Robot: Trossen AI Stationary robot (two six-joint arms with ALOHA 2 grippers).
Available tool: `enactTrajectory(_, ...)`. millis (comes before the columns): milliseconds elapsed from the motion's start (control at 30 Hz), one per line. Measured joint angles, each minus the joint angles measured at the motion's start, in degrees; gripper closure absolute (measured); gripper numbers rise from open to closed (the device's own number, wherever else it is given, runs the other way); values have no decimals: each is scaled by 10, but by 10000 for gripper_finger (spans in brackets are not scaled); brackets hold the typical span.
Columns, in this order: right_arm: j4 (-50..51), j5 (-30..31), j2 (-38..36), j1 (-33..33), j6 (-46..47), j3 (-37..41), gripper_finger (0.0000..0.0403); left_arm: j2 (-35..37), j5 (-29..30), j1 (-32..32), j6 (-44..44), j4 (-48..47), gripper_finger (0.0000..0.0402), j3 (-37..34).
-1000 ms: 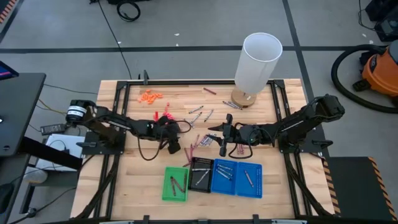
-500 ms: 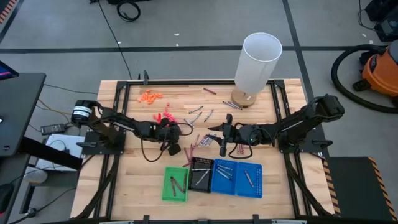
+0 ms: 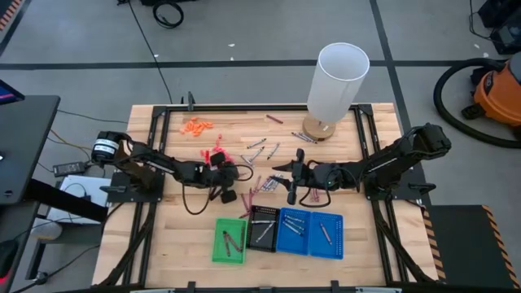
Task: Sort crayons
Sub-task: Put the pink crayon into the right blue bin
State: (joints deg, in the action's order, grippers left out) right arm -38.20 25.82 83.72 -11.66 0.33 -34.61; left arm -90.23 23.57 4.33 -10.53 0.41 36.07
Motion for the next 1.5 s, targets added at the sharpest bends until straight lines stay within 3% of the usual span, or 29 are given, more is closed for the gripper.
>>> enactTrajectory(367,-75,0,0,0,-34,0,256,1,11,25,133,255,390,1)
enactTrajectory(767,-134,-20,0,1,-56,0,256,2,-48,30,150,459,390,2)
enactTrajectory(1300,-145,-17,0,1,-59,0,256,2,-74,33,189,468,390,50)
enactTrajectory(1500,-149,-19,0,1,-61,0,287,2,-73,32,193,483,390,50)
